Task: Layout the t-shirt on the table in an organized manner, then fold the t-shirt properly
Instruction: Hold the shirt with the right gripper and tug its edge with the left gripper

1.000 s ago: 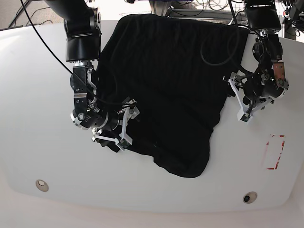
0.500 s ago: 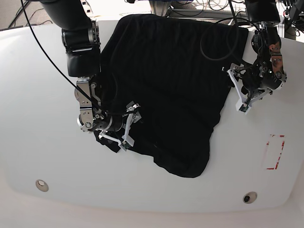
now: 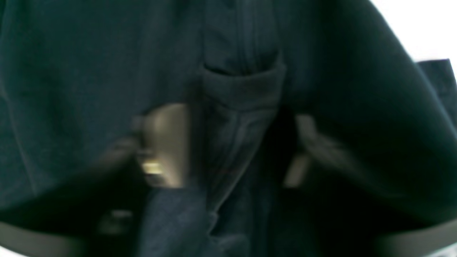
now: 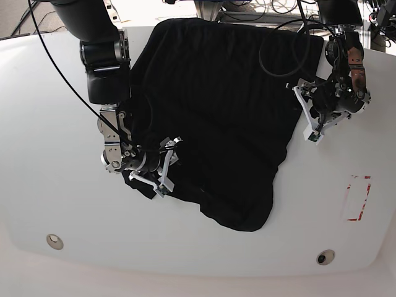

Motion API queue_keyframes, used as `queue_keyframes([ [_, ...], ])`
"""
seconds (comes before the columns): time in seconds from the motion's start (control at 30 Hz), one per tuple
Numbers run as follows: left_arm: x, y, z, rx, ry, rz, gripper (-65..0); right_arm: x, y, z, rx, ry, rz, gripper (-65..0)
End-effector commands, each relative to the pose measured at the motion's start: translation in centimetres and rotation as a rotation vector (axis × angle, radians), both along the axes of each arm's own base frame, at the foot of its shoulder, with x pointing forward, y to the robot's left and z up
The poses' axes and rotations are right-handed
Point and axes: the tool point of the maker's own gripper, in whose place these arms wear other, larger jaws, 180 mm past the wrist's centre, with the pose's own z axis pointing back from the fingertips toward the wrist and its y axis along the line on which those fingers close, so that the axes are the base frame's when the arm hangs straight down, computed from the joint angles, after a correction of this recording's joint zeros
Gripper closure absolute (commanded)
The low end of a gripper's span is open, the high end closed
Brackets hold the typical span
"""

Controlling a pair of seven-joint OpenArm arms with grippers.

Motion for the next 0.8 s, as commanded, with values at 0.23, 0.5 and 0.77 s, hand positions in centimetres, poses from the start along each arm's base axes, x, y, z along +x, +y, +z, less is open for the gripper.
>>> queue_keyframes([
  [0.23, -1.4, -2.6, 0.9, -0.130, -0.021, -0.044, -31.2, 2.7, 0.3, 3.8, 0.024, -0.105, 0.000, -1.9],
  [0.5, -3.4, -3.4, 0.1, -0.176, 0.021, -0.052, -31.4, 3.8, -1.1, 6.1, -0.033, -0.155, 0.004, -0.2],
  [0.77, -5.5, -3.2, -0.9, -0.168, 0.070, -0.050, -31.7, 4.9, -1.6, 7.9, -0.065, -0.183, 0.006, -0.2],
])
